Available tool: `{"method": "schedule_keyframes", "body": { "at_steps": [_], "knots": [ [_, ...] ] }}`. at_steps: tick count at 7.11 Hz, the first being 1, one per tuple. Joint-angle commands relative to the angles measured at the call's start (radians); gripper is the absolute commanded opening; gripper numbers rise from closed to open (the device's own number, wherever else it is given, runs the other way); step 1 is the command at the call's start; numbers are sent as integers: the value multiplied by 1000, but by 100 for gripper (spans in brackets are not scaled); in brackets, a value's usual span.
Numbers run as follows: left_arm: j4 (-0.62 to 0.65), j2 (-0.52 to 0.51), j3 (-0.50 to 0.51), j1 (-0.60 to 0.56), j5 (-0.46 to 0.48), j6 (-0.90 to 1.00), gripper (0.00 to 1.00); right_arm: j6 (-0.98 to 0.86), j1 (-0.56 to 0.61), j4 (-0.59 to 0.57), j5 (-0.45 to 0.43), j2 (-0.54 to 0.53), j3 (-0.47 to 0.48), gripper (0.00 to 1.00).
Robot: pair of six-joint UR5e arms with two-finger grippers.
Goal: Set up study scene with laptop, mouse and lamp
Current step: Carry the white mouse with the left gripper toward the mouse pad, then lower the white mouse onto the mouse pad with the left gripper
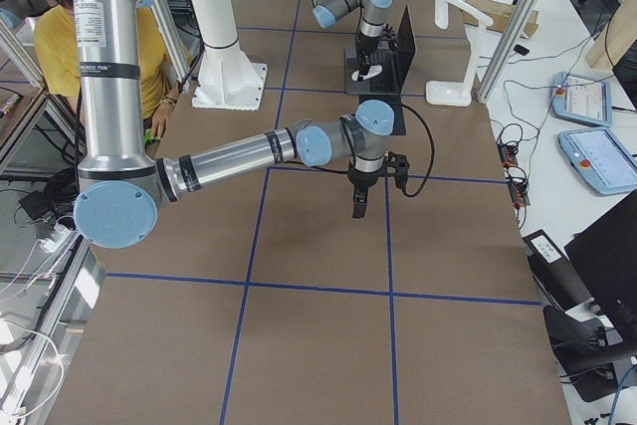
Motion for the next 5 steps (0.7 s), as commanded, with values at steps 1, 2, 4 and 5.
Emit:
{"method": "schedule_keyframes", "body": {
  "at_steps": [1, 2, 4, 5],
  "knots": [
    [-108, -87, 180, -1, 55, -8, 24, 0, 0, 0, 2, 1, -1, 100],
    [-165, -107, 234, -1, 67, -15, 25, 0, 0, 0, 2, 1, -3, 100],
    [-280, -160, 365, 2, 118, -43, 34, 0, 0, 0, 4, 1, -3, 100],
    [-300, -167, 384, 2, 118, -43, 43, 0, 0, 0, 4, 1, -3, 100]
  ]
}}
